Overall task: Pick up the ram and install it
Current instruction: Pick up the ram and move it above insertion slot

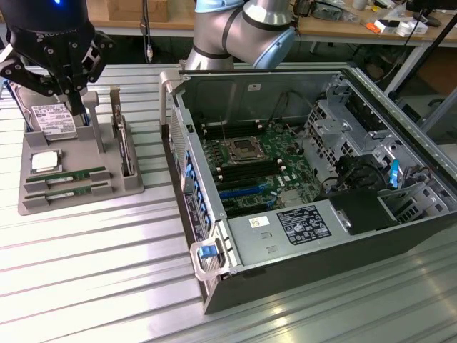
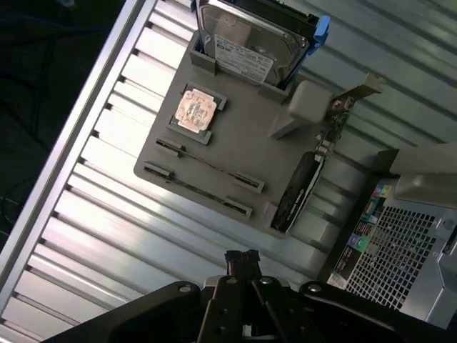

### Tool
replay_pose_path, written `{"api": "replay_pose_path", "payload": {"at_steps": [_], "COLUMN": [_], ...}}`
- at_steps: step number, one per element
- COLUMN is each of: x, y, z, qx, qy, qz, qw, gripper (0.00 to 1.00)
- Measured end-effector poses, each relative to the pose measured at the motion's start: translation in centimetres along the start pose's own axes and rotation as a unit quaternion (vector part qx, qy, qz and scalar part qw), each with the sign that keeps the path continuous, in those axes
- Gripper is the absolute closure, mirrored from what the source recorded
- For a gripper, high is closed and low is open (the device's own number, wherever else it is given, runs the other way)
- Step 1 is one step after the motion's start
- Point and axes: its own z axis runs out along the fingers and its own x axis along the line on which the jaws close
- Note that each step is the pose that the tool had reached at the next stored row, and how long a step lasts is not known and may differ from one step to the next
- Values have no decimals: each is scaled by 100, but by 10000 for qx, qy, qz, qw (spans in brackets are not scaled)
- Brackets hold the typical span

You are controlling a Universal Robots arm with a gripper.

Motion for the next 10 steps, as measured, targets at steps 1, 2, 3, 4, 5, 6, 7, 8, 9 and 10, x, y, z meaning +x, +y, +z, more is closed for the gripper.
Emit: {"api": "replay_pose_path", "payload": {"at_steps": [1,2,3,4,5,6,7,8,9,10], "x": [0,0,0,0,0,0,0,0,0,0], "y": [0,0,0,0,0,0,0,0,0,0], "z": [0,0,0,0,0,0,0,0,0,0], "qx": [-2,-3,-5,-6,-7,-8,-9,-9,-11,-12], "qy": [3,6,8,11,12,13,15,17,19,21], "qz": [-80,-138,-183,-239,-267,-307,-343,-382,-442,-475], "qw": [10000,9999,9998,9997,9996,9995,9994,9993,9990,9989], "gripper": [89,89,89,89,89,89,89,89,89,89]}}
